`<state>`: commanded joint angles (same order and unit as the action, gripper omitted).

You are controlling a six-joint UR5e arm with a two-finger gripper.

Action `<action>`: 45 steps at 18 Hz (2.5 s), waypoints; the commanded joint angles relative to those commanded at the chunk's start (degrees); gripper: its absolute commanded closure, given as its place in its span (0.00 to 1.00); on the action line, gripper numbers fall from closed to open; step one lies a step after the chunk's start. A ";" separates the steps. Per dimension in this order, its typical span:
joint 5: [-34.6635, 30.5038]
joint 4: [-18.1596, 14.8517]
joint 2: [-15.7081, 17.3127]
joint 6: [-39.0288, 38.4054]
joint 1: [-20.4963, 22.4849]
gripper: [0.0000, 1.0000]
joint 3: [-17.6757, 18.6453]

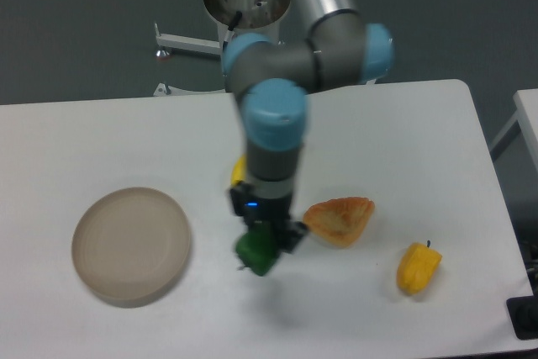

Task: Place the green pepper on the plate
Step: 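Carry the green pepper past the pastry toward the beige plate, then lower the green pepper onto the plate center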

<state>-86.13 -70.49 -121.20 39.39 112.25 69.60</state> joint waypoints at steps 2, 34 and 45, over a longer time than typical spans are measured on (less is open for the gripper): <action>-0.18 0.00 0.26 -2.12 -1.32 0.60 1.06; 0.00 3.43 -4.74 -14.87 -10.12 0.59 5.37; 0.00 3.52 -4.75 -14.70 -10.12 0.33 5.46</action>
<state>-86.13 -66.97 -125.95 24.70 102.13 75.06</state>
